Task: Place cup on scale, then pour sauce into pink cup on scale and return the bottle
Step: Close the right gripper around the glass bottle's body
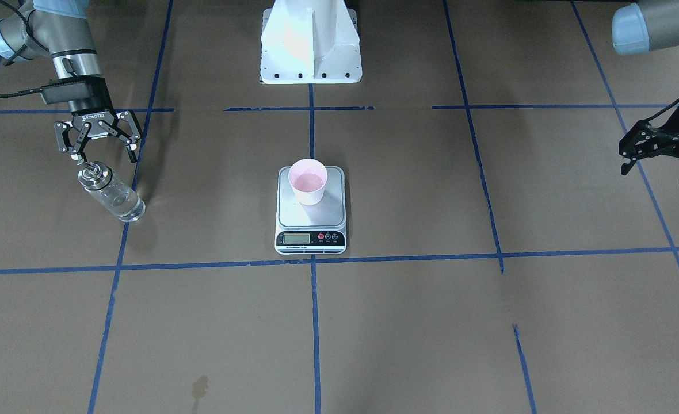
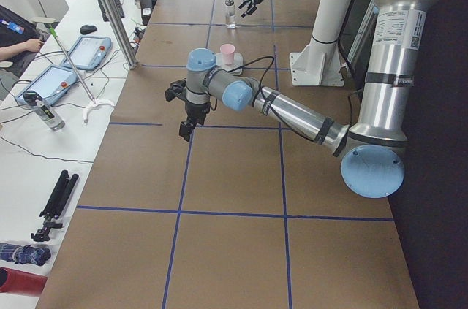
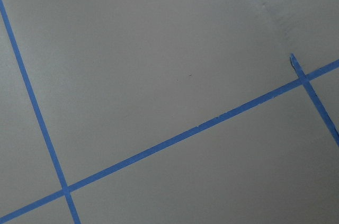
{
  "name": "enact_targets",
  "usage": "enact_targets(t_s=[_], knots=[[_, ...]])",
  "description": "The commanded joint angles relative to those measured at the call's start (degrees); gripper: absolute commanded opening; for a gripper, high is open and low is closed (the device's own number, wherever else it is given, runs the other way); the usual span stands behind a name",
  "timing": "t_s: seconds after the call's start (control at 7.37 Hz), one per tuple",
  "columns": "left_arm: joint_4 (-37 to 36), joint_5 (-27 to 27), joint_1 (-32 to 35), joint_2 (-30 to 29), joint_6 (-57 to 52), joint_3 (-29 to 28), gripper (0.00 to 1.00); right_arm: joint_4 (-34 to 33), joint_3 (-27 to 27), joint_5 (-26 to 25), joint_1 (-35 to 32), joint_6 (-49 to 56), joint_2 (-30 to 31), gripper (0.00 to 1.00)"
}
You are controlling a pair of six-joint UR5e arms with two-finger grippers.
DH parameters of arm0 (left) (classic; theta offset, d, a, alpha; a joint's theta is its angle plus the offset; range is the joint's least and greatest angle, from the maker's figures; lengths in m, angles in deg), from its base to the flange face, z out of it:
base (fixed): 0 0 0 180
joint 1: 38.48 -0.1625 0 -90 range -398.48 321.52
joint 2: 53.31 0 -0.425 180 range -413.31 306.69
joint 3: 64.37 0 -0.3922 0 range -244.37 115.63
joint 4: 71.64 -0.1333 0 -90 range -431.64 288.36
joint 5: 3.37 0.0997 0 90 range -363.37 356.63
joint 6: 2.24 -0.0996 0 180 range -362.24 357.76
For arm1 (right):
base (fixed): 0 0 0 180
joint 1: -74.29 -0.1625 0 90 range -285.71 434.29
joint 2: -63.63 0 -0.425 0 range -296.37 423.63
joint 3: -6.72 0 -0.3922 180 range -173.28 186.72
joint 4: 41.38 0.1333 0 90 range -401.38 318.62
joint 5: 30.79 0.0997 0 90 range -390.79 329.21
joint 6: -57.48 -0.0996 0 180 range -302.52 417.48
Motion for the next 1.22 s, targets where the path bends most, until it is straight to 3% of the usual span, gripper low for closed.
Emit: enact_targets(t_s=[0.0, 0.68, 0.81, 1.09], knots=[[-0.1, 0.0, 0.2, -0.1, 0.1, -0.3, 1.0, -0.1, 1.9, 0.1, -1.3, 1.4, -2.7, 1.0], [-0.1, 0.0, 0.3, -0.2, 0.6, -0.4, 1.0, -0.1, 3.6, 0.3, -3.3, 1.4, -3.1, 1.0], [-0.1, -0.1, 0.3, -0.3, 0.6, -0.4, 1.0, -0.5, 4.6, 0.5, -3.7, 2.0, -6.7, 1.0], [-0.1, -0.1, 0.3, -0.4, 0.8, -0.4, 1.0, -0.4, 6.1, 0.5, -4.2, 3.0, -8.0, 1.0]])
